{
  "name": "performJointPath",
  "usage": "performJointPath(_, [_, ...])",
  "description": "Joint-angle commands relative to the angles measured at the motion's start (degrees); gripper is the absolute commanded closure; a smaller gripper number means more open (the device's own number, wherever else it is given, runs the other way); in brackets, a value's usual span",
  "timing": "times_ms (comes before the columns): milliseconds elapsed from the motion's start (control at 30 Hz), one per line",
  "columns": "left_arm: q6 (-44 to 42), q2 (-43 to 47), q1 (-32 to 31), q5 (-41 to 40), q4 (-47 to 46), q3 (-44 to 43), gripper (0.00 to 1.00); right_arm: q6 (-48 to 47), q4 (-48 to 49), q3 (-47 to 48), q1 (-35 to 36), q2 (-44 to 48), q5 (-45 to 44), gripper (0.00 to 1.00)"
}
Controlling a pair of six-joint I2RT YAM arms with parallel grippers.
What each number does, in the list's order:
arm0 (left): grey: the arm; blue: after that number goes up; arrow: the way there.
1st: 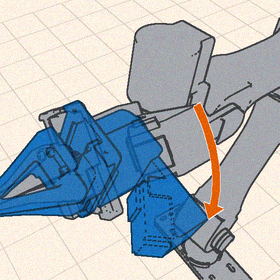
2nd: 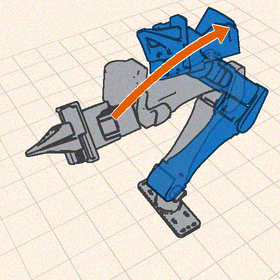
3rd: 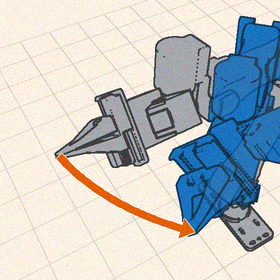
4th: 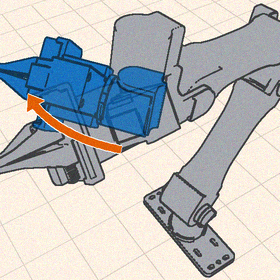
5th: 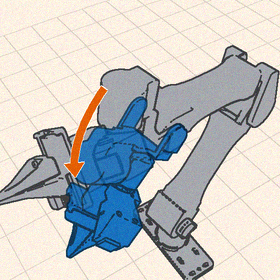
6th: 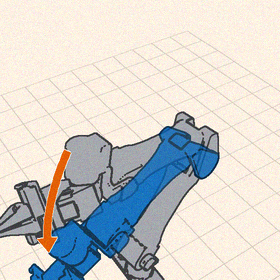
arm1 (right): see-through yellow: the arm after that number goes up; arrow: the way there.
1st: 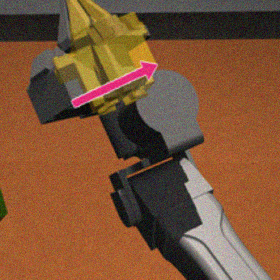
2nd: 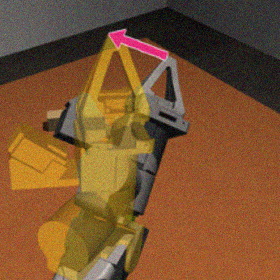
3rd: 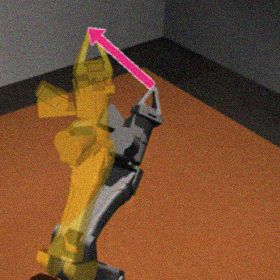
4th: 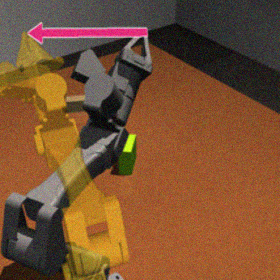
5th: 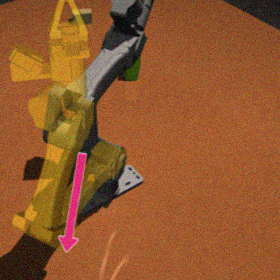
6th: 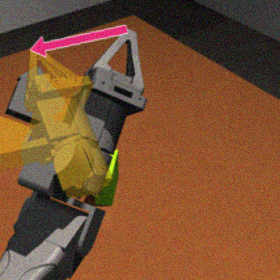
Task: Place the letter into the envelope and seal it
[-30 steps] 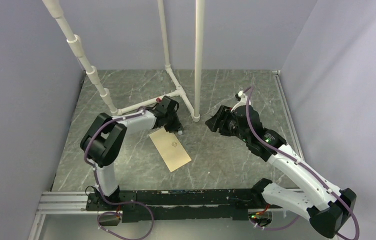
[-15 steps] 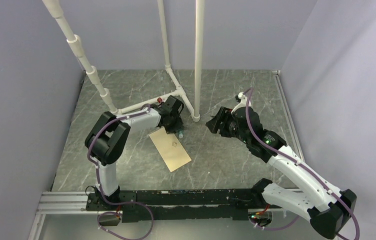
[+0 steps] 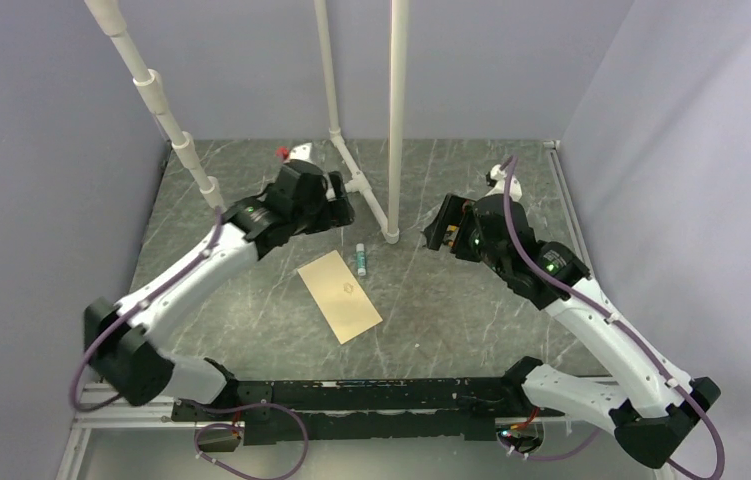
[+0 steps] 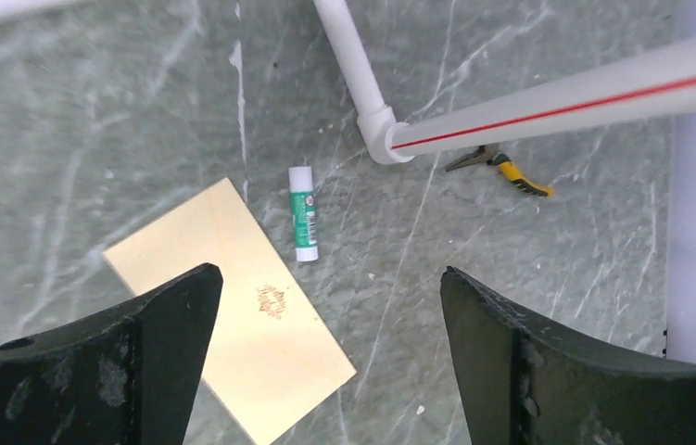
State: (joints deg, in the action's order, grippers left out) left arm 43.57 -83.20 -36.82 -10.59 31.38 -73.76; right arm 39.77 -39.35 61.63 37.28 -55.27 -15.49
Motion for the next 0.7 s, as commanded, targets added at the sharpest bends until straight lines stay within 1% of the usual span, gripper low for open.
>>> performJointPath(0, [-5.77, 8.44, -0.83, -7.17, 12.02, -1.75, 0.07, 1.28, -13.39, 8.25, -0.02, -2.43, -9.42, 0.0])
performJointPath(167, [-4.41, 18.84, -1.38, -15.58, 23.59, -0.57, 0.07, 2.98, -21.91, 12.83, 0.07, -2.3, -14.22, 0.0])
performJointPath(267, [-5.16, 26.53, -1.37, -17.35, 28.49, -0.39, 0.07, 3.06, -25.08, 15.01, 0.08, -0.53, -15.03, 0.0])
performJointPath(367, [-7.16, 31.93, -1.4, -18.78, 31.79, -0.12, 0.07, 1.89, -25.83, 16.47, 0.09, 2.04, -13.68, 0.0])
performJointPath(567, [-4.68, 38.64, -1.41, -23.76, 42.26, -1.96, 0.07, 0.8, -27.68, 20.15, 0.07, 5.5, -10.35, 0.0])
performJointPath(667, [-4.92, 42.05, -1.36, -24.26, 44.09, -2.44, 0.07, -0.03, -27.43, 20.55, 0.07, 7.21, -8.15, 0.0])
